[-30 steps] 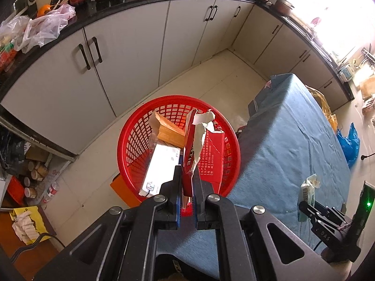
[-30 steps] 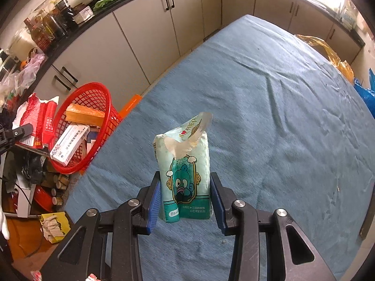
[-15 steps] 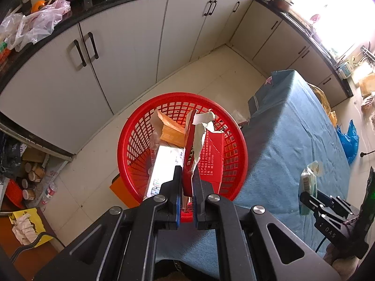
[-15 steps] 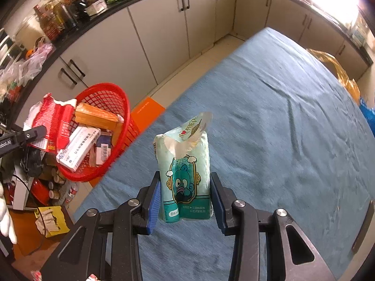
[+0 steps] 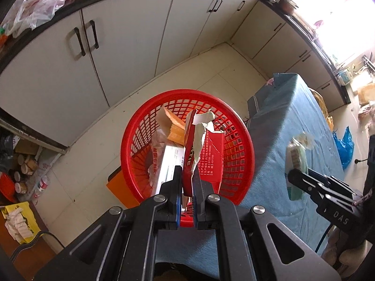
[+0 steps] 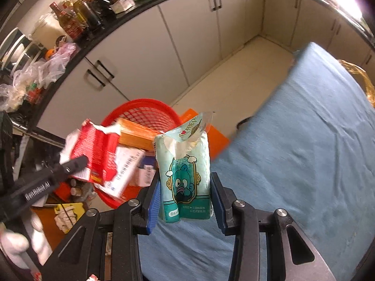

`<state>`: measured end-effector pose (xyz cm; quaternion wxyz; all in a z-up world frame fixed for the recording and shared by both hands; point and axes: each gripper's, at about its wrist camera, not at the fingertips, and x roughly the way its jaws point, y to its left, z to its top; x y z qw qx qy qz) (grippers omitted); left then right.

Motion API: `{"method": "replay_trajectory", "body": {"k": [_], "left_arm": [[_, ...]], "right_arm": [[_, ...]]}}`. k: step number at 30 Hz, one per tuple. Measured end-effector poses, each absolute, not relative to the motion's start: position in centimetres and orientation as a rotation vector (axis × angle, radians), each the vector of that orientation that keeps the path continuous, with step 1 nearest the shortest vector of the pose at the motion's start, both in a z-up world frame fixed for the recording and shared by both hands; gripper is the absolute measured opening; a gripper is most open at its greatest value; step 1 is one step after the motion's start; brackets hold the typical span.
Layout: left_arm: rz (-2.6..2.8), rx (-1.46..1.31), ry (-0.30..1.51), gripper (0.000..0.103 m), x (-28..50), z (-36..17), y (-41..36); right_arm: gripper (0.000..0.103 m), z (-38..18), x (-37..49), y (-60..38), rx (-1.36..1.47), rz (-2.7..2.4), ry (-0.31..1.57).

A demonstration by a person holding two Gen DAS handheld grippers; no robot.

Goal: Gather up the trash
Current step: 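Open the left tool over the basket while the right opens to drop the tissue pack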

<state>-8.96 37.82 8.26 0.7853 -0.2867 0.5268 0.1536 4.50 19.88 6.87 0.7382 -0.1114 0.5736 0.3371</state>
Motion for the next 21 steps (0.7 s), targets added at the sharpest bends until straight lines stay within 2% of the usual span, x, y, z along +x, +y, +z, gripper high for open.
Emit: {"method": "replay_trajectory", "body": {"k": [8,12,15,17,21], "left_arm": [[0.319,-0.665,1.143,0.006,-9.4,7.4,38.8],[0.306,-0.678,1.136,0.007,-9.6,7.3,39.1],[0.295,-0.688,1.131,0.021,-9.8,7.4,39.4],[0.292,-0.689,1.122,0.037,-9.9,7.6,39.5],[0.283,-0.687,1.116,0.039,-9.9,7.8,39.5]], "right_arm": [[0.043,5.0,5.2,23.8,-0.24,0.77,1.31],[0.051,3.9,5.4,25.3,-0.226,0.776,1.344],[0.055,3.6,5.7,25.7,-0.208,0.775,1.359],[0.056,3.7,5.7,25.7,-0.206,0.771,1.355],[0.057,3.9,5.9,25.4,-0.2,0.759,1.353]]}}
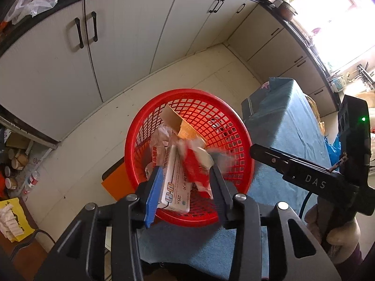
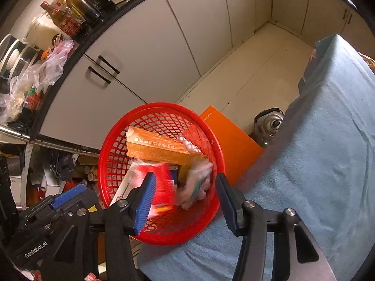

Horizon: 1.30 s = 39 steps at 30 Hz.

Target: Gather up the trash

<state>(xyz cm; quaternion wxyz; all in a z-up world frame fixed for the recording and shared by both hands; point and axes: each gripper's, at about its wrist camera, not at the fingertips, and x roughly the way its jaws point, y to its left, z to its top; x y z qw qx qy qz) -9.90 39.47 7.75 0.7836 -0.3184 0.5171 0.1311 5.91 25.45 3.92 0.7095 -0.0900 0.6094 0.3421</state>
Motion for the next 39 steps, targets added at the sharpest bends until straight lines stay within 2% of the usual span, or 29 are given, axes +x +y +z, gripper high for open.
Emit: {"method": "replay_trajectory", "body": {"k": [9,20,33,39], "left_arm": [[0.281,-0.666,1.117,0.043,-9.5,8.1,39.0],[0.337,-0.556,1.105,0.054,-9.2,9.7,37.3],[0.348,-0.528,1.076,0.057,-10.3,11.4,34.3],[0.356,-0.505,1.05,0.063,-10.8,12.6,31.9]], "right_arm": [[0.059,3.9,5.5,23.5,-0.197,0.726,1.349],[0.059,3.6,4.6,20.5,-0.199,0.67,1.349],[0.059,4.6,3.0,16.7,-0.19,0.66,1.324],[0.06,5.5,2.3,14.3,-0.193,0.666,1.3]]}}
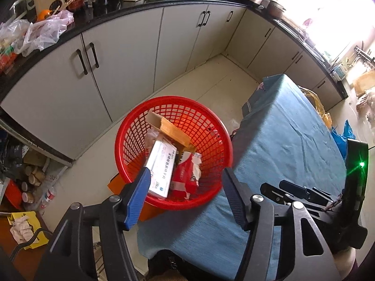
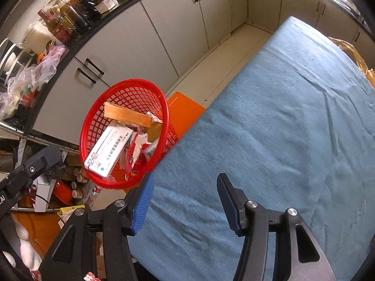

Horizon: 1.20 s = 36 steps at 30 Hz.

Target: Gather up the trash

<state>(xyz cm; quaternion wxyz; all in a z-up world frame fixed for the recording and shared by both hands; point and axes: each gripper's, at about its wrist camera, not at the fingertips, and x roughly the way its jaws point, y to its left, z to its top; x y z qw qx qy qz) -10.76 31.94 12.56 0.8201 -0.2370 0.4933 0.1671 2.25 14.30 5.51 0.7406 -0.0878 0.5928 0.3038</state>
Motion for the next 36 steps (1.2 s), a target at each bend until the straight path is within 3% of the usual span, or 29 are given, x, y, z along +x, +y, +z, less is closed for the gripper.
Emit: {"method": "replay_trajectory", "body": {"k": [20,29,36], "left_arm": [[0.336,-0.406,1.036,0.067,-12.1,14.4,22.7],[0.456,-0.331,0.921,0.067,-14.7,17.2,20.2],[0.597,-0.255,0.723,0.089,-17.8,21.7,18.7]], "right_arm": [[0.062,6.4,0.1,4.1,-0.148,0.617,1.264],[0.062,8.1,-1.7,2.4,-0.178,0.661,1.194],[0.064,10.0,-3.2,1.3,-0.202,0.688,1.112]]}}
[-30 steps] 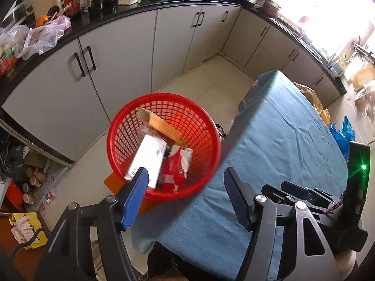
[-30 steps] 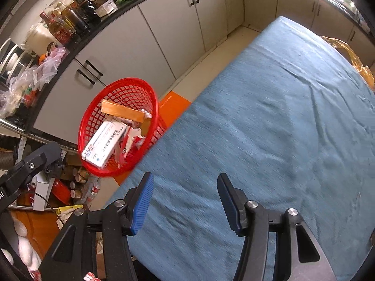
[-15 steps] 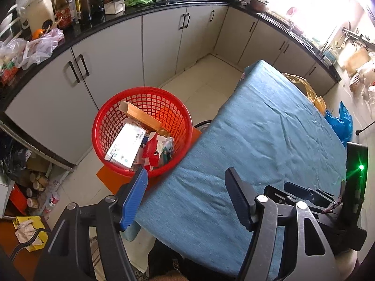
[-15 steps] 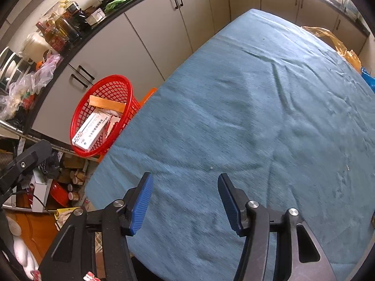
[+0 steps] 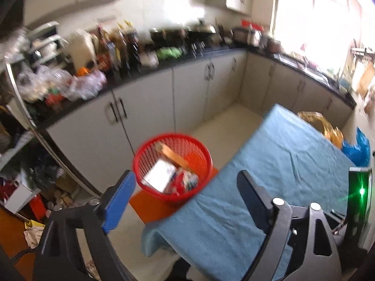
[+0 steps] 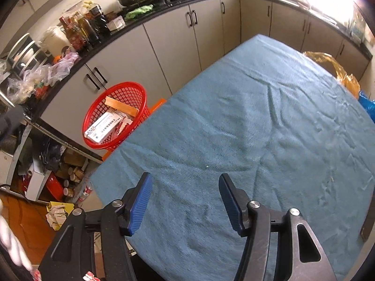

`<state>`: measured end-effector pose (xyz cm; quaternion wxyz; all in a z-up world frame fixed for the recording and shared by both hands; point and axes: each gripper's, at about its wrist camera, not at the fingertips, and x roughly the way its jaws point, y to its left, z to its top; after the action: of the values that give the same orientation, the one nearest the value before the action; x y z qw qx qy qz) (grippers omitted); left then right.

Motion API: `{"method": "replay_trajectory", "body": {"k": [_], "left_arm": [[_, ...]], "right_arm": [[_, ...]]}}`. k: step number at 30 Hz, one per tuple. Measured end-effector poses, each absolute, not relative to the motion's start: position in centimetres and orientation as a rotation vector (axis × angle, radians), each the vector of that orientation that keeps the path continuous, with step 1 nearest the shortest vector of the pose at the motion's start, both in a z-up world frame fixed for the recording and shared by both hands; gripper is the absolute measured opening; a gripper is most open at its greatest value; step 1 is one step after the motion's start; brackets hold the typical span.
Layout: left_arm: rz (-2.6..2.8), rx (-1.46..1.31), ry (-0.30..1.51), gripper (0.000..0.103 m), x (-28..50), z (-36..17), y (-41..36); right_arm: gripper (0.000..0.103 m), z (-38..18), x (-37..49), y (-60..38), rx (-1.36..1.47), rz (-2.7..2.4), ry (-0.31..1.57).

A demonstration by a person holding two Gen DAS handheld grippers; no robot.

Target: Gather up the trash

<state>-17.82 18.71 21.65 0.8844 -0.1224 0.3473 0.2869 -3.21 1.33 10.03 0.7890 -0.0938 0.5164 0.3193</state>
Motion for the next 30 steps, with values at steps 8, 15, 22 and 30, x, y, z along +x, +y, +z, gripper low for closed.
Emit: {"method": "replay_trajectory", "body": {"k": [8,15,22,30], "left_arm": [[0.766,-0.188,0.61,0.098,-20.9,26.8,17.1],[0.825,-0.161,0.52,0.1,-23.3,29.0,15.8],[0.782,-0.101,0.512,0.103,-23.0,29.0,14.4],[0.773,-0.143,0.731,0.103,-21.1,24.2,15.4]], "right_arm": [[0.064,12.0,-4.3,0.4,-0.191,0.696,1.033],[0.064,13.9,-5.8,-0.4,-0.204,0.696,0.936],[0.068,15.7,-7.2,-1.0,-0.209,0.698,0.829],[0.071,15.3,-7.6,-1.2,-0.218,0.697,0.837]]}}
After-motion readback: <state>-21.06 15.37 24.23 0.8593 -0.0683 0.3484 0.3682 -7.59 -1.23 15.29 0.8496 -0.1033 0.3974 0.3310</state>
